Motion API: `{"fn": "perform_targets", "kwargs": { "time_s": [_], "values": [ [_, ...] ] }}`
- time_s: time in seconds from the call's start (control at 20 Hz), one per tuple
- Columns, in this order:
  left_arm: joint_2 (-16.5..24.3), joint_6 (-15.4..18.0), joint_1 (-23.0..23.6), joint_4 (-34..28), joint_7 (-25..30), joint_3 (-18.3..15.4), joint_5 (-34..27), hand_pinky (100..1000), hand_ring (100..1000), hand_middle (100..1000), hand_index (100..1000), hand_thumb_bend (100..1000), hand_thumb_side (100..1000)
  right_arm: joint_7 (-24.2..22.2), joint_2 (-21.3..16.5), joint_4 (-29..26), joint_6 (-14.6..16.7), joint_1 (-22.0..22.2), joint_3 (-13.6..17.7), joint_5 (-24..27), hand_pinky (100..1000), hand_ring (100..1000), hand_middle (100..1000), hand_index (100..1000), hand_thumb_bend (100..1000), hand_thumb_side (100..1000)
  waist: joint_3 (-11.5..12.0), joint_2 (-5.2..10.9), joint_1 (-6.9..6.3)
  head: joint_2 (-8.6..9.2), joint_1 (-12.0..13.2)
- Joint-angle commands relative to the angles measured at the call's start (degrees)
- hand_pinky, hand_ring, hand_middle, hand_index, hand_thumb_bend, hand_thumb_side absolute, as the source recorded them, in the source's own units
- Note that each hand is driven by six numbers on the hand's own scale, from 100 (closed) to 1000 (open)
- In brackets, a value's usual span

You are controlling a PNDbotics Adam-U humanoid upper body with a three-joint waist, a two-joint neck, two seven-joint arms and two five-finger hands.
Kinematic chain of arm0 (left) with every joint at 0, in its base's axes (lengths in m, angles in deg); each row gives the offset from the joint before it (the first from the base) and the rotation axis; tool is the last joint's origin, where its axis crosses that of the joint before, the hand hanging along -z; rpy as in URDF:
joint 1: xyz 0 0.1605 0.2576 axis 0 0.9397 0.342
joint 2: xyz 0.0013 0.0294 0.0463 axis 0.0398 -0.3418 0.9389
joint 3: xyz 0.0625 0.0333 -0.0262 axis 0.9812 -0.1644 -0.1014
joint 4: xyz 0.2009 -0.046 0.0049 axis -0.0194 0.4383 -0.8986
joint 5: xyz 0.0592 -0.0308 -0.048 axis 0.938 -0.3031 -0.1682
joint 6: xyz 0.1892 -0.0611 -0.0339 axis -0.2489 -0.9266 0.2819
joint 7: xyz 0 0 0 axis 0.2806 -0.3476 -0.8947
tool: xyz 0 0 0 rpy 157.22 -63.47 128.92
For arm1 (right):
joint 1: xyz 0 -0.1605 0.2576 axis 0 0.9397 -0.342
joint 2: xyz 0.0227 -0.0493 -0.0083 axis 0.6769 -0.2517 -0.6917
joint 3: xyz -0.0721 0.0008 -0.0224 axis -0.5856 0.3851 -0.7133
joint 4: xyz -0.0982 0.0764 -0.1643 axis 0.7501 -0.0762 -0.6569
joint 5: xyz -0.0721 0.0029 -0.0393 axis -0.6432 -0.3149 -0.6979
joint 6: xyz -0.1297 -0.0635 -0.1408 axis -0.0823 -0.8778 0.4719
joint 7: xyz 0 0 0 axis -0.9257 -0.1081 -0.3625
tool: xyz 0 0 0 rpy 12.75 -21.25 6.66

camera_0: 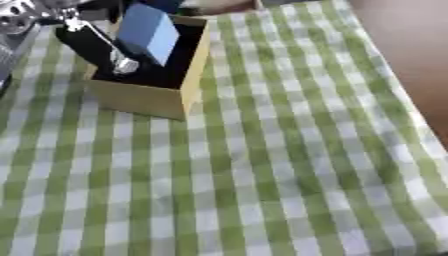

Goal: Pick up objects on the table and place them in the box.

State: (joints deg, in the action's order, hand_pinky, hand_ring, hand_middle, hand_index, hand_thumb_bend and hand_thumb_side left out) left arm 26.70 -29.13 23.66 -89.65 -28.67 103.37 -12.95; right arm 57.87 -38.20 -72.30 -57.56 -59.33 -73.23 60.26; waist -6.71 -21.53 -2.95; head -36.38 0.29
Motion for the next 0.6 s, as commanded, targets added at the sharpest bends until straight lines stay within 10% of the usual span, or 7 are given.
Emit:
{"fn": "perform_targets", "kwargs": {
  "time_s": [0.05, 0.6],
  "values": [
    [-1.9, 1.6, -2.7, 6.8, -2.4, -2.3, 4.9, 492, 535, 501, 554, 100, 100, -0.2, -0.6, -1.2, 0.0, -0.5, 0.4, 0.2, 681, 782, 739, 875, 100, 1000, -0.2, 0.79, 0.18, 0.89, 1.1],
    [-6.9, 4.5, -5.6, 21.1, -7.9, -5.6, 12.8, 494, 535, 505, 558, 100, 100, -0.7, -0.3, -1.2, 0.1, -1.0, 0.2, 0.4, 681, 783, 739, 876, 100, 1000, -1.2, -0.28, -0.03, 2.49, 1.9]
  ]
}}
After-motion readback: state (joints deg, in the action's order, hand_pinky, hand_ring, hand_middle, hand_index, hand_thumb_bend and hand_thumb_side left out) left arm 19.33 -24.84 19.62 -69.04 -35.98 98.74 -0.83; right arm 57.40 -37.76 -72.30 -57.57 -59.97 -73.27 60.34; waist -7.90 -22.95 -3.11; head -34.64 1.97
